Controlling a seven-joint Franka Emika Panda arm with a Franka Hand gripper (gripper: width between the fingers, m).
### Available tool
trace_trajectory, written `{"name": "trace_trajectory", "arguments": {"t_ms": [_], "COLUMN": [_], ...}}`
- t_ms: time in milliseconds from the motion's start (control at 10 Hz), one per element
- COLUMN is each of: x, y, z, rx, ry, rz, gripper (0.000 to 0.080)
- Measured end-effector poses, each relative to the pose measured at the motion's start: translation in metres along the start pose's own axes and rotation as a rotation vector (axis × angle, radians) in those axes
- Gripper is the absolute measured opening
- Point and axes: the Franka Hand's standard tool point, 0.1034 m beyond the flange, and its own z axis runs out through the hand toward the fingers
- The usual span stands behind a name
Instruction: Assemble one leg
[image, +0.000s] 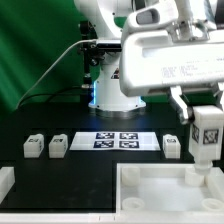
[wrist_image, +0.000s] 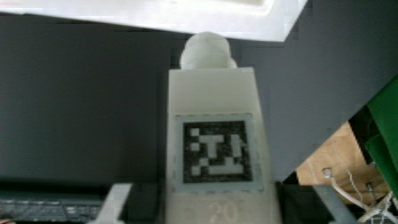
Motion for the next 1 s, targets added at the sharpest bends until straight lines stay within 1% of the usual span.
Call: {"name": "trace_trajectory", "arguments": {"t_ms": [300, 700, 1000], "x": [-0.017, -0.031, -0.034], "y": [-0.01, -0.015, -0.015], "z": [0.023, 0.034, 0.04], "rx": [0.012, 0.018, 0.02], "ry": [-0.02, -0.04, -0.045], "rz": [-0.001, -0.005, -0.003], "gripper": [0.0293, 0.0293, 0.0293]}}
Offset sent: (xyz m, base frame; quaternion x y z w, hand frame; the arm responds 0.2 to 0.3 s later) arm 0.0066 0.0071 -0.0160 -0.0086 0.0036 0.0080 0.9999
